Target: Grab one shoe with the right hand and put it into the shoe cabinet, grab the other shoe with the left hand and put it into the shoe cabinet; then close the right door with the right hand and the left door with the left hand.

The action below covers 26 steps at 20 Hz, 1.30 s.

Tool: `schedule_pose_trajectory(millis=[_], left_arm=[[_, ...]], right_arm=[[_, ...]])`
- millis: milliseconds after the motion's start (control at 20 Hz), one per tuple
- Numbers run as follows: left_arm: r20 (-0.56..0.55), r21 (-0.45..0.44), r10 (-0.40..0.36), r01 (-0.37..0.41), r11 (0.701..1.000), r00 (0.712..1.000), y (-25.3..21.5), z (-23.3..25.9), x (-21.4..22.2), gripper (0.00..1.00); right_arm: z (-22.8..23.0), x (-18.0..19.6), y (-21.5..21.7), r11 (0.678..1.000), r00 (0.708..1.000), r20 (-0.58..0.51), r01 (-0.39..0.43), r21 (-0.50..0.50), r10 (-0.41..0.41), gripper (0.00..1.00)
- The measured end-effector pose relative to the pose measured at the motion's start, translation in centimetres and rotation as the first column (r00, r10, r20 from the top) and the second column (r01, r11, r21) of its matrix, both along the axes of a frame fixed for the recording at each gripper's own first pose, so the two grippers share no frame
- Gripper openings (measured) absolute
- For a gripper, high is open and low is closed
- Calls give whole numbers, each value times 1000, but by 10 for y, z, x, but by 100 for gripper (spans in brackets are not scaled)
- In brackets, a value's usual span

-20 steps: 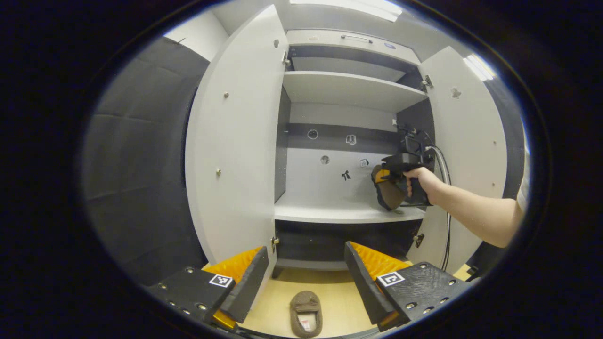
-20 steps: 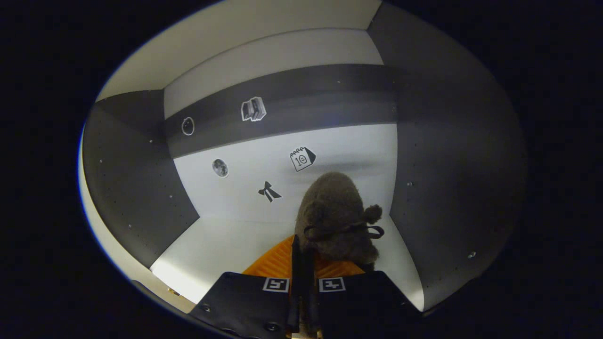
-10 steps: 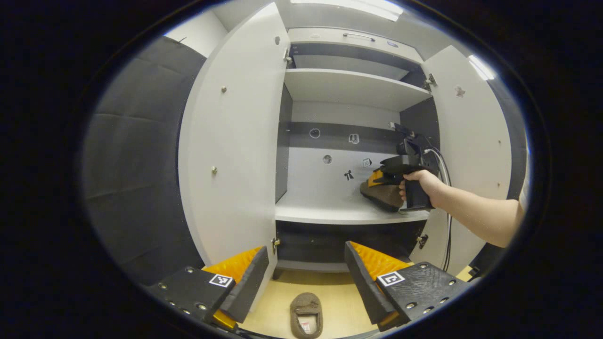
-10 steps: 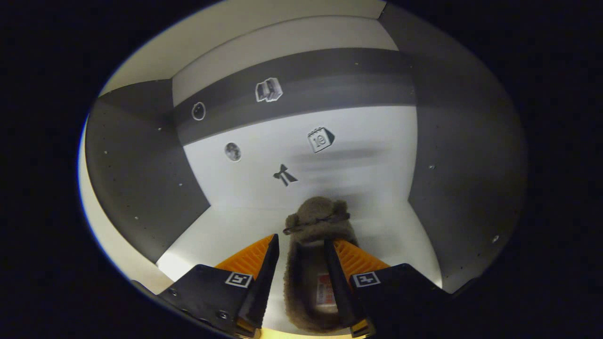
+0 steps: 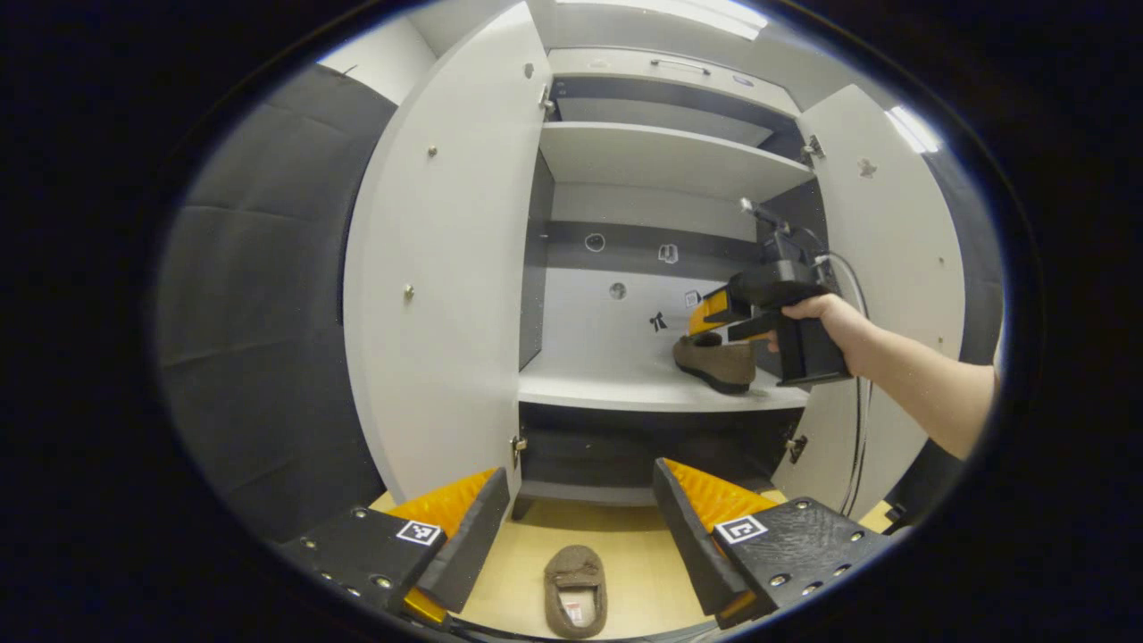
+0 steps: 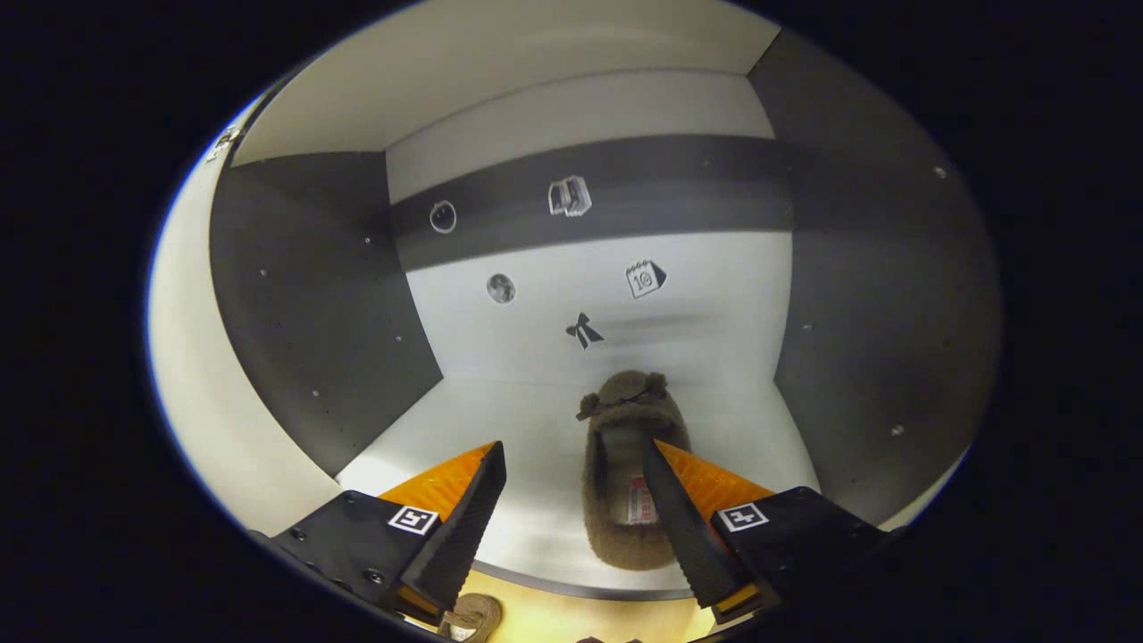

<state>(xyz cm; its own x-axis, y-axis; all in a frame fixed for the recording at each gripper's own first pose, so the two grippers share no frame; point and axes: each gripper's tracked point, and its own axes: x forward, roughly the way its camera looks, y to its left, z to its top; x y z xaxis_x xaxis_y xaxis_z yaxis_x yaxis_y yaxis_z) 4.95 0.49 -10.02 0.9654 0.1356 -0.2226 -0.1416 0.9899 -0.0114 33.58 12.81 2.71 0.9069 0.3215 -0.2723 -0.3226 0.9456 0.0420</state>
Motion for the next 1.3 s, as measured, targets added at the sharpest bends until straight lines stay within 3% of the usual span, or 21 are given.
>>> schedule_pose_trajectory(millis=[100,150,250,300,350,400,600,700,750,800,1050,1300], left_arm=[[-26,-20,9,-9,1000,1000,5,-8,-1,94],[-39,-27,2,-3,1000,999,6,-13,-2,100],[-75,-3,-12,11,1000,997,10,-27,-3,100],[-103,14,-19,21,1000,995,12,-36,-4,94],[-130,24,-30,33,999,991,13,-47,-4,94],[-159,24,-35,40,999,987,13,-57,-4,94],[-262,-35,-81,74,997,962,8,-103,-7,95],[-311,-28,-106,102,994,944,5,-128,-9,95],[-340,-19,-118,119,993,933,6,-141,-11,95],[-368,-7,-126,133,991,921,7,-155,-13,94],[-497,4,-142,165,986,856,11,-219,-16,95],[-571,39,-179,244,969,801,9,-270,-12,95]], right_arm=[[3,-23,2,999,998,59,-9,49,6,97],[-1,-34,-2,999,997,76,-3,49,-1,97],[-11,-56,-9,1000,994,108,10,30,-14,98],[-18,-69,-11,1000,993,122,9,22,-12,97],[-24,-81,-12,1000,992,129,7,17,-9,92],[-33,-93,-13,1000,992,128,3,17,-5,97],[-65,-141,-19,999,996,93,6,39,-10,92],[-78,-162,-27,999,994,107,27,36,-30,97],[-86,-173,-31,999,994,105,38,28,-41,92],[-95,-184,-34,999,995,94,42,22,-44,97],[-127,-229,-57,997,996,43,73,-26,-72,98],[-140,-280,-88,988,991,72,122,-92,-115,97]])
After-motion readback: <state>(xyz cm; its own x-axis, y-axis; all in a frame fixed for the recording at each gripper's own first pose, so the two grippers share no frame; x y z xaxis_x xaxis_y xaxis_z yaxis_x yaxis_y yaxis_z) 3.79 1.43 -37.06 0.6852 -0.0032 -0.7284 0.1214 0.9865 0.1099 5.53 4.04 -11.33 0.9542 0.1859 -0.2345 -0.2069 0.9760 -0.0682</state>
